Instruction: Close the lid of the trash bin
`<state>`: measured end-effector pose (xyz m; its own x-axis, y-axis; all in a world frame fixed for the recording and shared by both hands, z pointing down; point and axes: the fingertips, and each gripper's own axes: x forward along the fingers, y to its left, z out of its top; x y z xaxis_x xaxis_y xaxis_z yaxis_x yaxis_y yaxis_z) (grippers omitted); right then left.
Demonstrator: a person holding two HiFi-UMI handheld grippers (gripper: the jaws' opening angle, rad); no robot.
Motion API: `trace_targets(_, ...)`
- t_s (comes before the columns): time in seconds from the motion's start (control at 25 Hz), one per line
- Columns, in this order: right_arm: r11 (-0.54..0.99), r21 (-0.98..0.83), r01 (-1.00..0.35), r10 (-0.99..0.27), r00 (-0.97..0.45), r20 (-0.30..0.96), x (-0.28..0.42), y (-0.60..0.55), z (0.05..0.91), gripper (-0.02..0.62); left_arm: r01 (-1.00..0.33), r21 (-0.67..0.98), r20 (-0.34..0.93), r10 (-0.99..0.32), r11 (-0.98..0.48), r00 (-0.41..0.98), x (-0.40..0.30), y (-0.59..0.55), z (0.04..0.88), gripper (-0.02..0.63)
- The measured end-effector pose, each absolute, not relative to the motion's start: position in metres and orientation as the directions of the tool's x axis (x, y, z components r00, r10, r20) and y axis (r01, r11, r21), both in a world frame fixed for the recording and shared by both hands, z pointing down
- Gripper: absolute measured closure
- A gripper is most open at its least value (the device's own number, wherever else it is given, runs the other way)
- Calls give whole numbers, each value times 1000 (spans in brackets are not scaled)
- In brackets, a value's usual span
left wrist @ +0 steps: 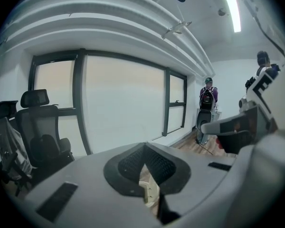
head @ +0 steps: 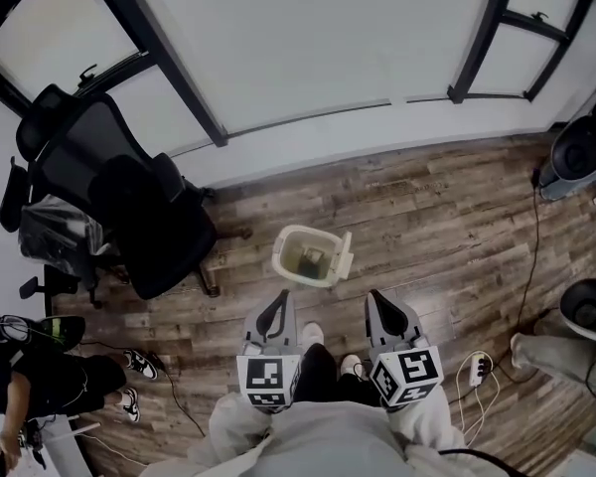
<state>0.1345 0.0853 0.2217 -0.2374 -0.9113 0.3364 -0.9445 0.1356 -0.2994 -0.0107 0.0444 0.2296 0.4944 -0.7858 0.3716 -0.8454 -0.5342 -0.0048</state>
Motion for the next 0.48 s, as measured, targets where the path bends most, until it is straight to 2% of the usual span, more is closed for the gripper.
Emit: trace_targets(0.48,77,-276,-958,-879,-196,434,126,19,282,572,-832,4,441,-746,-555,499,-37,-38,302,598)
